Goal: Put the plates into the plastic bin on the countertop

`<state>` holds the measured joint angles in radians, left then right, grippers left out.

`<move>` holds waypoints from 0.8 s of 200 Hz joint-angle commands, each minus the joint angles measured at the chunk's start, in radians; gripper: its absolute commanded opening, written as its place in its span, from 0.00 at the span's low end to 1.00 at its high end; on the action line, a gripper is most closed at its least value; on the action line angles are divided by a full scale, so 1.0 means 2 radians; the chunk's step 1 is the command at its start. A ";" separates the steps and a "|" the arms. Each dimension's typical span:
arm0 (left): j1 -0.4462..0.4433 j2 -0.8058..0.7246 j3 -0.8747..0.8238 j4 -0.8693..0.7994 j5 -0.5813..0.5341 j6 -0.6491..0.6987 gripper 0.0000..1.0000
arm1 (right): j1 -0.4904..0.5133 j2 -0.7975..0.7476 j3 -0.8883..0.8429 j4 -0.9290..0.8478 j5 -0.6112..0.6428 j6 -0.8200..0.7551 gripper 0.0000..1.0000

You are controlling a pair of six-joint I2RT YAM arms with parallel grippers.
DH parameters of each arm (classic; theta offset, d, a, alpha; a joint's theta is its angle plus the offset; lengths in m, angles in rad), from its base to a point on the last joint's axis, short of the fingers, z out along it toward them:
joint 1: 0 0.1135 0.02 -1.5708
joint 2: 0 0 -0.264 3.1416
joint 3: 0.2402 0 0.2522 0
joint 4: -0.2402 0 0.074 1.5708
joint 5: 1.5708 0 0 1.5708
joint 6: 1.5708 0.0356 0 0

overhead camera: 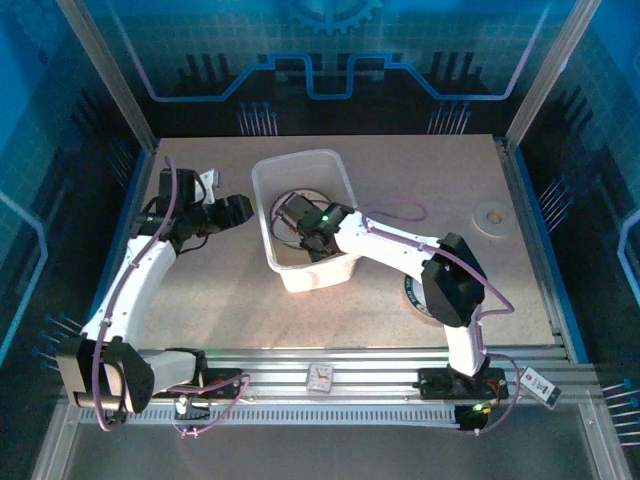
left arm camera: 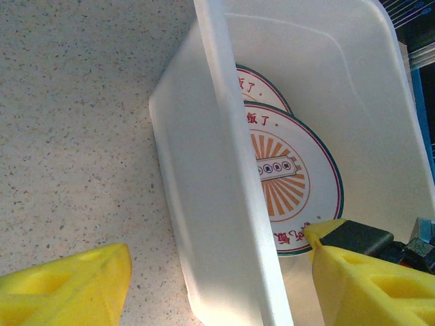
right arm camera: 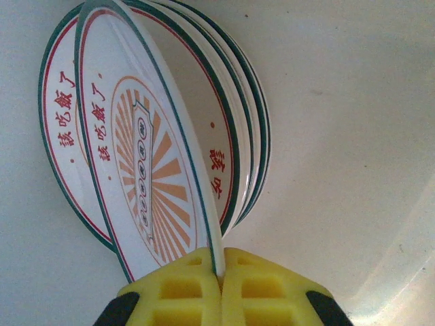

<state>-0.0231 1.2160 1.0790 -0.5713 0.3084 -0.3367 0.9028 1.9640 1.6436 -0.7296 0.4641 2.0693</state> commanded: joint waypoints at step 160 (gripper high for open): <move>0.002 0.006 0.007 -0.018 -0.002 0.013 0.72 | -0.013 0.035 -0.055 0.142 0.019 0.035 0.28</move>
<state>-0.0235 1.2190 1.0790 -0.5758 0.3080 -0.3328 0.8871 2.0182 1.5494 -0.5064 0.4713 2.0872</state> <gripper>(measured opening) 0.720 0.264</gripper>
